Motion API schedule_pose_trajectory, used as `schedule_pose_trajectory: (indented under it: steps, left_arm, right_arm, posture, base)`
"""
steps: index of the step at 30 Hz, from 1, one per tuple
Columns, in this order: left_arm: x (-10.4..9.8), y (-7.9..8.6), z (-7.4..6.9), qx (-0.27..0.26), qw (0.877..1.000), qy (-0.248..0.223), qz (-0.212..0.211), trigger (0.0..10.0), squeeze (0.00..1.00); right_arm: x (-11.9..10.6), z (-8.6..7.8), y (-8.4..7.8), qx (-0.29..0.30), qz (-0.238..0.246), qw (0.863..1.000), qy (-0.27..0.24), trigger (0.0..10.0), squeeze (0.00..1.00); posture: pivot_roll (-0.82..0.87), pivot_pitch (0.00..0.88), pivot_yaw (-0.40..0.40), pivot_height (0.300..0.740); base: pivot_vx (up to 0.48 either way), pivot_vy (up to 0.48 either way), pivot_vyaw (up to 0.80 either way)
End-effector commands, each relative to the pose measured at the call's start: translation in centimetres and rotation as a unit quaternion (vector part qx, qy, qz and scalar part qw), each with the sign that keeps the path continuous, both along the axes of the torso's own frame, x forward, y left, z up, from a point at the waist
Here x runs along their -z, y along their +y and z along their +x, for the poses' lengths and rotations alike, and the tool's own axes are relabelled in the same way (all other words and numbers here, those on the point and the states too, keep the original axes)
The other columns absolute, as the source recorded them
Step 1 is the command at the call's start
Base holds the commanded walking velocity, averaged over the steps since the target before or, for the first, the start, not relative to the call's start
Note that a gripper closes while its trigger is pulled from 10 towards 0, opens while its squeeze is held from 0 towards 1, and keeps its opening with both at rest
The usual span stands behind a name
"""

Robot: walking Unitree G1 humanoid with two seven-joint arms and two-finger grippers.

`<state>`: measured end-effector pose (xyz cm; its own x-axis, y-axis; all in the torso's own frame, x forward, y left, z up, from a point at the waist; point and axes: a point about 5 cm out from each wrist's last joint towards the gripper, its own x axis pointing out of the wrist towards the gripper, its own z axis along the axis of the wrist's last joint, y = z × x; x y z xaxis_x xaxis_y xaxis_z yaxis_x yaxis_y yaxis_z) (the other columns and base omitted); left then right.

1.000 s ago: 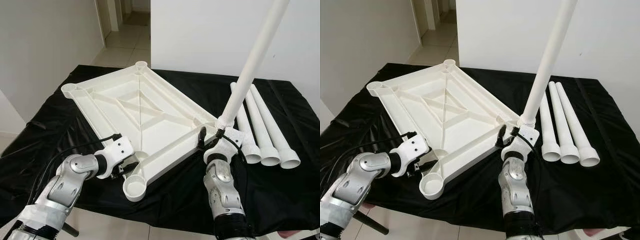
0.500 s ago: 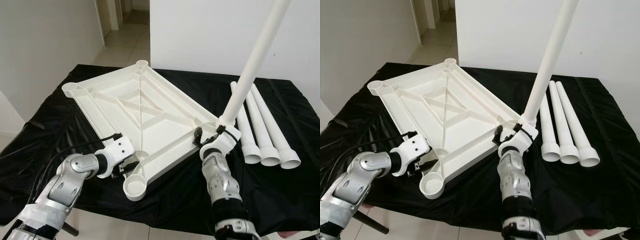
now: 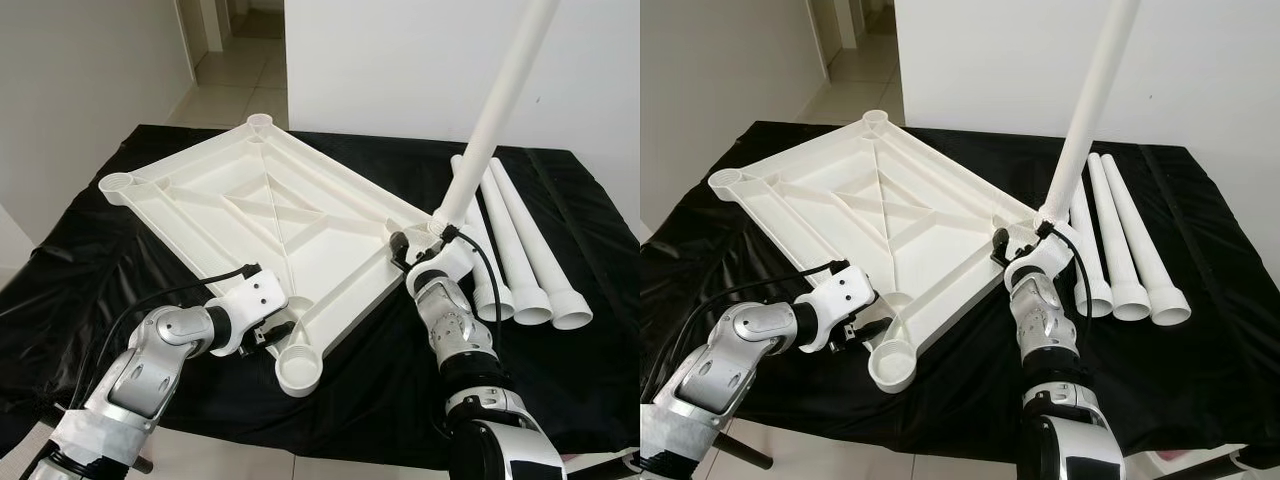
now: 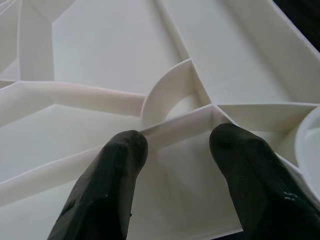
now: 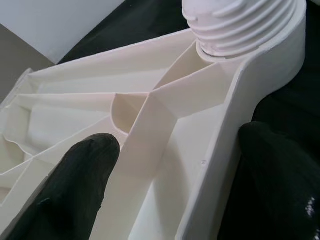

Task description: Building children table

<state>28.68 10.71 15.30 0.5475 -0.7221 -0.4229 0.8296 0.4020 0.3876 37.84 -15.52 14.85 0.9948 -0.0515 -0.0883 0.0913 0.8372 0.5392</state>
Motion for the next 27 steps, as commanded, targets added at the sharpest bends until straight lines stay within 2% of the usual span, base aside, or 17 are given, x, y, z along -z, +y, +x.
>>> schedule_pose_trajectory:
  steps: [1,10,14,20,21,27]
  left_arm:
    - [0.2,-3.1,-1.3,0.073,0.997,0.018,-0.014,10.0,0.00]
    - [-0.2,-5.1,-1.3,0.081,0.996,0.017,-0.028,10.0,0.00]
    - [-0.3,-5.7,-1.3,0.084,0.996,0.014,-0.031,10.0,0.00]
    - [-0.5,-4.6,-0.6,0.060,0.998,0.001,-0.027,10.0,0.00]
    - [-0.7,-4.2,-0.4,0.053,0.998,-0.006,-0.031,10.0,0.00]
    - [-1.5,-4.4,-0.5,0.053,0.997,-0.026,-0.058,10.0,0.00]
  right_arm:
    - [-0.8,0.6,2.6,-0.067,0.017,0.997,-0.021,10.0,0.00]
    - [-0.2,1.2,3.8,-0.128,0.023,0.991,-0.015,10.0,0.00]
    - [0.0,1.2,4.0,-0.135,0.013,0.991,-0.016,10.0,0.00]
    - [-0.3,0.9,3.4,-0.134,-0.004,0.990,-0.052,10.0,0.00]
    - [-0.5,0.6,3.1,-0.127,-0.032,0.989,-0.073,10.0,0.00]
    - [-1.0,-0.2,2.2,-0.109,-0.053,0.986,-0.113,10.0,0.00]
  posture:
    - [0.04,0.106,0.042,0.740]
    - [0.04,0.106,0.049,0.740]
    - [0.04,0.106,0.050,0.740]
    - [0.04,0.107,0.043,0.740]
    - [0.04,0.105,0.039,0.740]
    - [0.04,0.102,0.035,0.740]
  base:
    - [0.000,0.000,0.00]
    - [0.000,0.000,0.00]
    - [0.000,0.000,0.00]
    - [0.000,0.000,0.00]
    - [0.000,0.000,0.00]
    - [0.000,0.000,0.00]
